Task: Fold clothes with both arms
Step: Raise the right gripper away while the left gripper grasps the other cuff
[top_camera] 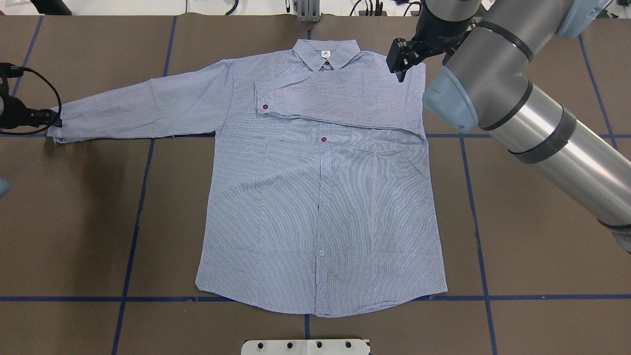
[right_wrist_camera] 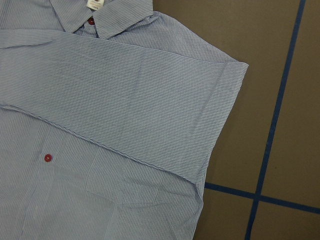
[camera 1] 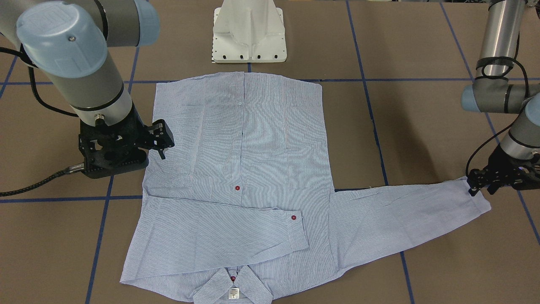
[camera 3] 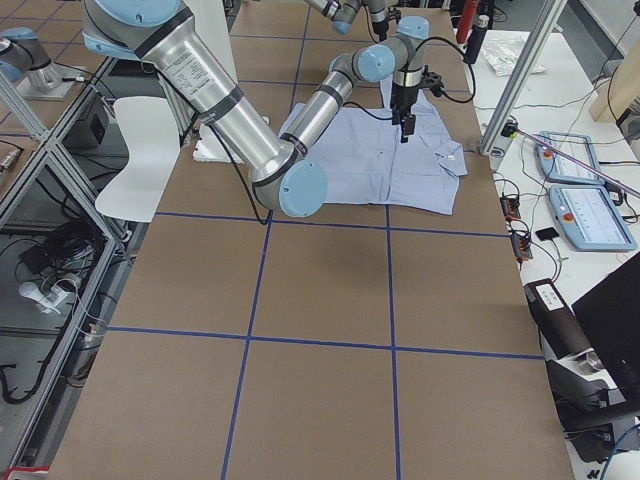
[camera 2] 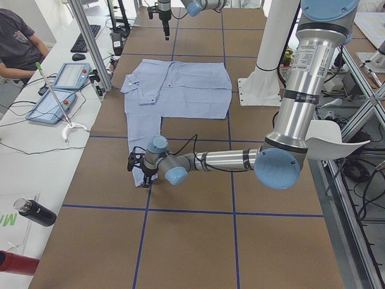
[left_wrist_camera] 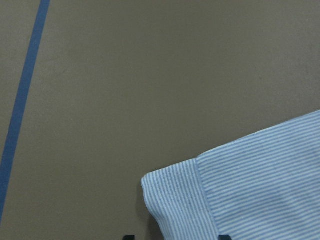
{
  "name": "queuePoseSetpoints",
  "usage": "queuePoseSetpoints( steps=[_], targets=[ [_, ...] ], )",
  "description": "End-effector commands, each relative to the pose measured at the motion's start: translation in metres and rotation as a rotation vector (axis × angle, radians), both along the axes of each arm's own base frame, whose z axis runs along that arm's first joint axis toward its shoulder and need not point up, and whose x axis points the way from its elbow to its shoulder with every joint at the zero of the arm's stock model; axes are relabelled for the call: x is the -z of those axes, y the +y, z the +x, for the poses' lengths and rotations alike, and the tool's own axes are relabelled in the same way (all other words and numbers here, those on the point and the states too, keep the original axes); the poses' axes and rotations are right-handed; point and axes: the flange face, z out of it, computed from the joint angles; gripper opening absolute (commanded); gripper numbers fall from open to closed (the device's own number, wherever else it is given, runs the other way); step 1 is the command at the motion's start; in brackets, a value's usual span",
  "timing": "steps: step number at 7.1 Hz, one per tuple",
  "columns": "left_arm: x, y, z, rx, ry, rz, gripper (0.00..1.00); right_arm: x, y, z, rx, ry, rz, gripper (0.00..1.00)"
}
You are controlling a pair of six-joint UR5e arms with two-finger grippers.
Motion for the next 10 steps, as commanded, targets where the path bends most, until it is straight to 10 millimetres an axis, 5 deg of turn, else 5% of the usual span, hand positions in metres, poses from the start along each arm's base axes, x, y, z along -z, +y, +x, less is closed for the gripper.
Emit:
queuePoseSetpoints(
  steps=[1,2,3,7,9,10],
  targets=[
    [0.001,0.001,0.004,-0.006,0.000,0.000,0.63,0.000,0.000,0.000,-0.001,0.000,-0.001,1.00],
    [0.002,0.001,0.005,-0.006,0.002,0.001,0.61,-0.002,0.000,0.000,-0.001,0.003,-0.001,1.00],
    [0.002,0.003,0.011,-0.017,0.002,0.002,0.48,-0.004,0.000,0.000,-0.001,0.004,-0.004,1.00],
    [0.003,0.004,0.016,-0.024,0.004,0.004,0.45,-0.007,0.000,0.000,0.000,0.007,-0.006,1.00],
    [0.006,0.003,0.016,-0.023,0.007,0.007,0.23,-0.009,0.000,0.000,0.000,0.009,-0.009,1.00],
    [0.009,0.003,0.016,-0.023,0.008,0.012,0.00,-0.009,0.000,0.000,0.000,0.009,-0.009,1.00]
  ],
)
